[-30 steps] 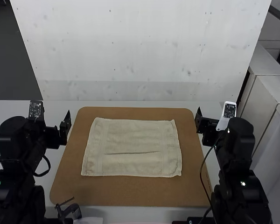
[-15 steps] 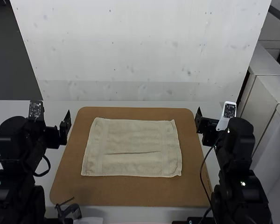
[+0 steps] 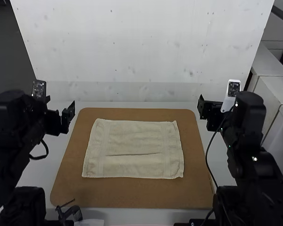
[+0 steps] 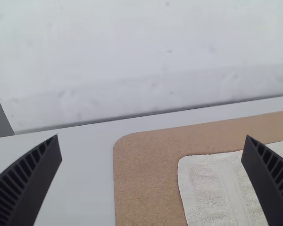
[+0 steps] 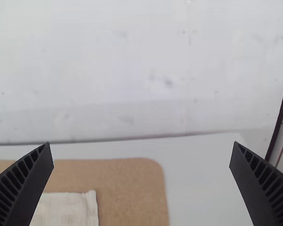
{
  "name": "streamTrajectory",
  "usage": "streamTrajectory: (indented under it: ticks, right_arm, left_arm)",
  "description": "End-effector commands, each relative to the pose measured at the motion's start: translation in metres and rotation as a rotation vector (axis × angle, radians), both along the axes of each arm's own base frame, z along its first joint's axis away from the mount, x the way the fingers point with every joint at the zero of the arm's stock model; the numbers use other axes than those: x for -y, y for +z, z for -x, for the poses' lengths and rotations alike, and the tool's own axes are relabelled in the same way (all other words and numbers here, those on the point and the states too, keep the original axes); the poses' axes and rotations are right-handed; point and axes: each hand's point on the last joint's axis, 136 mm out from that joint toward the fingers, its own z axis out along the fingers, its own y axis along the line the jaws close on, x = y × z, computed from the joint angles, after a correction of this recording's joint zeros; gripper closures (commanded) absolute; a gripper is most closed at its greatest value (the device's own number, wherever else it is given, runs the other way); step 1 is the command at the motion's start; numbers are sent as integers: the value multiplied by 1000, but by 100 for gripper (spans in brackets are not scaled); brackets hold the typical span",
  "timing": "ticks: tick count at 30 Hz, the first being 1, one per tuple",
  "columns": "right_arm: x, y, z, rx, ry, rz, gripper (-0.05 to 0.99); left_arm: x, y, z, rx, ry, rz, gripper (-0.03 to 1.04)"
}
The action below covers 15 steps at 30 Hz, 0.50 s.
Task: Fold the towel.
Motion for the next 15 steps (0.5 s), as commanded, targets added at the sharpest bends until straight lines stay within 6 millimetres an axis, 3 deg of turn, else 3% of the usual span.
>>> streamTrajectory:
  ticks: [1,5,9,15]
  right_arm:
    - [-7,-1,-9,-55,32,0,-3]
    - [-8,-22,-27,-180,25,-20,-3]
    - [-16,-47,-47,-322,41,-28,-3]
    - [-40,-82,-81,-507,69,-63,-2]
  left_arm:
    - [7,16,-14,-60,-33,4,3]
    - [7,11,-38,-182,-7,55,5]
    - [6,-6,-67,-310,30,87,5]
    - [11,-66,-89,-594,59,106,4]
